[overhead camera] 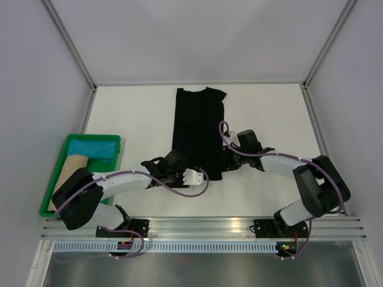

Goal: Roll the t-shirts
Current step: Roll the tshirt

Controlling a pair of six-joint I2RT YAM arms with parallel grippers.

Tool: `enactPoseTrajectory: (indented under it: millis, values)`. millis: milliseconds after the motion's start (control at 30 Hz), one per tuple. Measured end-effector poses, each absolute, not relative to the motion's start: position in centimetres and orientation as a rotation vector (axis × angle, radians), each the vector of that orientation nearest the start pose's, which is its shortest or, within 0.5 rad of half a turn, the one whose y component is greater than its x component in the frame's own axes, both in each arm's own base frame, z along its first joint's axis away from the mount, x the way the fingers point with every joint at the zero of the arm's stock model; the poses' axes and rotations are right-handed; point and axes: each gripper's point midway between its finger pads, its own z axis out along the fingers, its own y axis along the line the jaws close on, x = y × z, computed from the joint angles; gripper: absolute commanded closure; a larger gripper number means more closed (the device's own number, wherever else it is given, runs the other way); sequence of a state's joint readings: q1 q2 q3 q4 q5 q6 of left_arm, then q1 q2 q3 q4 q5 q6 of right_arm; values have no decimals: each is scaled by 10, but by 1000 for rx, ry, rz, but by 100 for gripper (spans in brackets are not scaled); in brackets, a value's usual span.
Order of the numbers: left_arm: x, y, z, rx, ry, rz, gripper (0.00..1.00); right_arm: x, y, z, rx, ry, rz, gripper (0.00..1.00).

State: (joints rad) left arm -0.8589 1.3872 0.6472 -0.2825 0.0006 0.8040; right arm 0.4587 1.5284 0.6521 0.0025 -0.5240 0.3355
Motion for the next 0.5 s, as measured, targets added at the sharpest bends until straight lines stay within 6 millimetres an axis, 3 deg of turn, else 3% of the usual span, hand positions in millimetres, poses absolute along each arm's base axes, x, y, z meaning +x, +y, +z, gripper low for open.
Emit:
enactPoseTrajectory:
  millis: [167, 333, 400, 500]
  values:
    - [218, -207, 24, 1913, 1746, -21, 54, 246, 223, 58, -396, 2466, 957, 56]
    - [219, -207, 24, 1913, 1747, -21, 62, 256, 218, 121, -407, 2218, 925, 53]
    - [219, -208, 24, 1913, 1754, -22, 76, 255, 216, 140, -428, 2094, 925, 53]
    - [221, -209, 25, 1910, 1768, -27, 87, 248, 216, 145, -486, 1971, 919, 53]
